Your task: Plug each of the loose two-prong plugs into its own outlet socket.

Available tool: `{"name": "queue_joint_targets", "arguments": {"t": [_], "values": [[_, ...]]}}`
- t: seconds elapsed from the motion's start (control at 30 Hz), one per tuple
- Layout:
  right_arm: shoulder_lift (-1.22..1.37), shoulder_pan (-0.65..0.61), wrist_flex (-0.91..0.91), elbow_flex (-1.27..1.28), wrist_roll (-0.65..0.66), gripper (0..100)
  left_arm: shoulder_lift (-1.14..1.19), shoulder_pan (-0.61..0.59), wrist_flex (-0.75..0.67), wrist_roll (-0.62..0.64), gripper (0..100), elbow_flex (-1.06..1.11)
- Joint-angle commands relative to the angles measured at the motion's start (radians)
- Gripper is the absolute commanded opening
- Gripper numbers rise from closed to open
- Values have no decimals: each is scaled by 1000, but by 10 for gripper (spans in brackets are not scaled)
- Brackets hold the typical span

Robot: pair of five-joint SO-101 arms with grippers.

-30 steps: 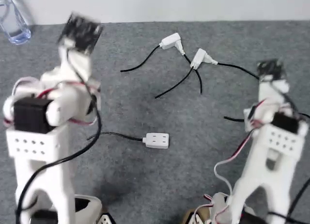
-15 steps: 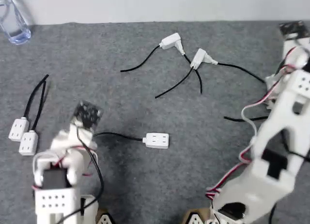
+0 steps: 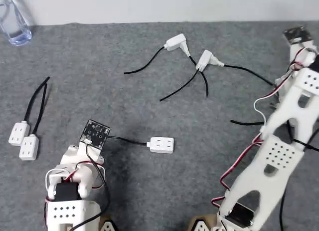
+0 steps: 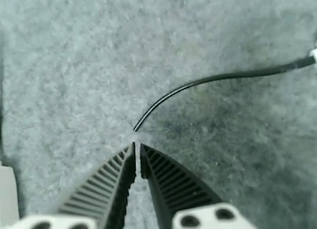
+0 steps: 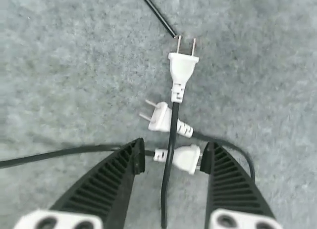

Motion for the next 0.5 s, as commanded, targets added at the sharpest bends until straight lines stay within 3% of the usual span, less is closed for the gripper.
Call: {"name": "queue_joint_targets", "arguments": {"t": [0.0,0.47], "values": [[27,8,-8,-81,31,190,-55,-3,-28,-3,15,15],[220,48,-216,-78,32,190,-325,-3,103,-3,15,88]]}}
